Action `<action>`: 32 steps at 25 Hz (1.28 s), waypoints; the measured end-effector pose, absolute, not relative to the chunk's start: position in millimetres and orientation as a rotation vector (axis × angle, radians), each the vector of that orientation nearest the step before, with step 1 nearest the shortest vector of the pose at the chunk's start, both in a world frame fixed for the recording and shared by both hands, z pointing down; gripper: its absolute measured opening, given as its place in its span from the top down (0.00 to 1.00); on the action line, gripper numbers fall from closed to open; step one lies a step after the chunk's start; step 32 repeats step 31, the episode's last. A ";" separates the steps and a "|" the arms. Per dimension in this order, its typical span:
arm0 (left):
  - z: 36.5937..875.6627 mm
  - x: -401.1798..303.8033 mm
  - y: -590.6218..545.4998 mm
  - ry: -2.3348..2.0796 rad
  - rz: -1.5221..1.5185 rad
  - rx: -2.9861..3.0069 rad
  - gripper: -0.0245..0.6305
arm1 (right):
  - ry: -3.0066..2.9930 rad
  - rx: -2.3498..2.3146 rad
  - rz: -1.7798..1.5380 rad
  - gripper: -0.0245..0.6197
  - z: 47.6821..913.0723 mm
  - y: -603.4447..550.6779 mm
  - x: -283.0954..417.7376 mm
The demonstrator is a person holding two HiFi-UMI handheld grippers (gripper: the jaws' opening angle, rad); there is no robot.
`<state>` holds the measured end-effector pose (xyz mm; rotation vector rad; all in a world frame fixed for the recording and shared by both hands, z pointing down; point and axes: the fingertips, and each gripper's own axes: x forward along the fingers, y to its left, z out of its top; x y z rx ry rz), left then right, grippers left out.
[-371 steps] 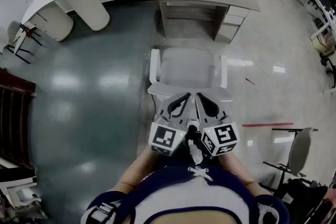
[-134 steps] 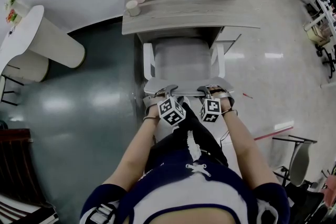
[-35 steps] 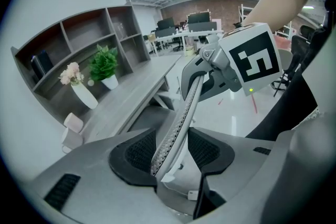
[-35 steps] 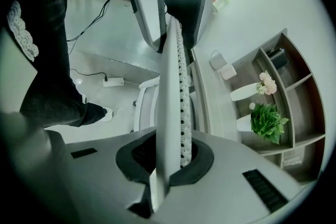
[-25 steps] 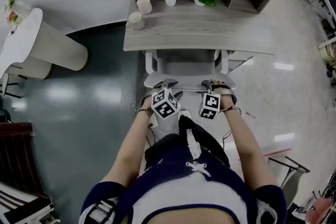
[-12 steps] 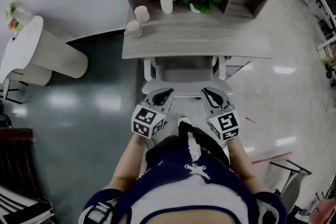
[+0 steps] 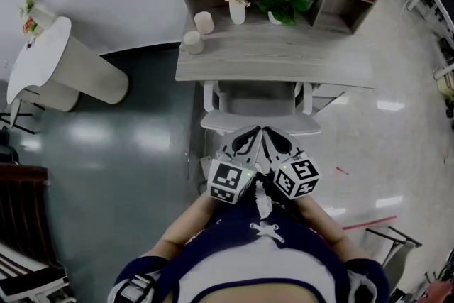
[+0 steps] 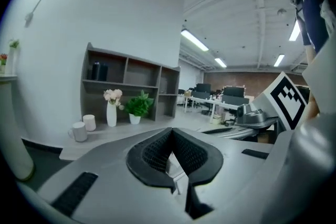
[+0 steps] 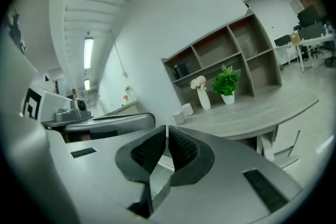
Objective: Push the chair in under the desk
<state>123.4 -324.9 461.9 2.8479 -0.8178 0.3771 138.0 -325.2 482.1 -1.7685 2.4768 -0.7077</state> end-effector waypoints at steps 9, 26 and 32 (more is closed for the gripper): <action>467.3 123.7 -318.0 -0.797 0.386 2.843 0.95 | 2.524 -1.940 -0.635 0.95 490.6 -322.7 138.0; 476.8 117.9 -306.1 -0.749 0.419 2.828 0.95 | 2.518 -1.948 -0.683 0.95 498.6 -310.2 131.9; 478.0 114.3 -300.9 -0.742 0.437 2.820 0.95 | 2.520 -1.949 -0.701 0.95 499.3 -305.0 128.2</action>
